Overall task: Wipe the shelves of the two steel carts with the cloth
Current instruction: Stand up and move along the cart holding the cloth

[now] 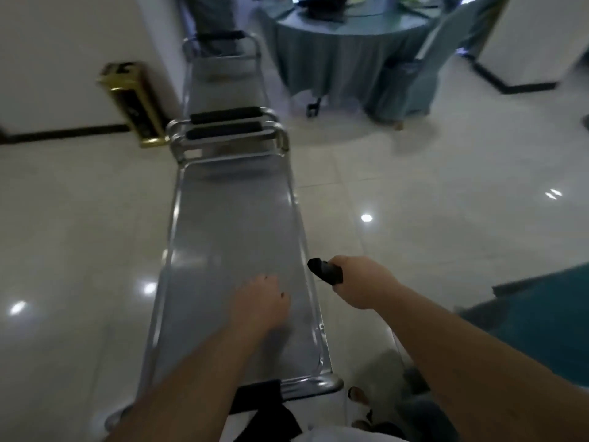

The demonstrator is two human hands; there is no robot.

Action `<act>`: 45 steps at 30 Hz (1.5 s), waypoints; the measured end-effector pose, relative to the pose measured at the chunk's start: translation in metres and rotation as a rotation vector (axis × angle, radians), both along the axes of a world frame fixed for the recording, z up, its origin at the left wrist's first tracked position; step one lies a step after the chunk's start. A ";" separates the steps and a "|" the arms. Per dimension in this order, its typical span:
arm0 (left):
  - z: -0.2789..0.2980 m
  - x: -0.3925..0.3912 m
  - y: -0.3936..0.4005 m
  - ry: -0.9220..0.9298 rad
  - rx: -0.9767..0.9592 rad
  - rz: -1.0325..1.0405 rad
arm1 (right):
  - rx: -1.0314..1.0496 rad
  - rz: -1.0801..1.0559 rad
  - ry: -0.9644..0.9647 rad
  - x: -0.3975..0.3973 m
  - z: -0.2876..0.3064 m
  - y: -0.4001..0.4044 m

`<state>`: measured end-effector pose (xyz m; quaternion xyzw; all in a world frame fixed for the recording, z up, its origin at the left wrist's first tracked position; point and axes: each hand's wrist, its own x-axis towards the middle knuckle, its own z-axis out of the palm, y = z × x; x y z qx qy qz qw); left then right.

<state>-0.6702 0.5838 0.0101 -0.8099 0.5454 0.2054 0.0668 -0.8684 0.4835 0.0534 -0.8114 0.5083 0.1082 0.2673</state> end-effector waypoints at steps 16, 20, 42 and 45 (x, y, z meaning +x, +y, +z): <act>0.011 0.005 0.110 -0.022 -0.012 0.514 | 0.048 0.627 0.183 0.092 -0.010 0.006; 0.005 0.009 0.116 0.044 -0.029 0.598 | 0.002 0.701 0.191 0.117 -0.009 0.014; 0.001 -0.089 -0.007 0.150 -0.033 1.444 | 0.061 1.420 0.133 0.201 -0.073 -0.119; 0.003 -0.120 -0.017 0.112 -0.038 1.545 | 0.071 1.480 0.169 0.191 -0.072 -0.125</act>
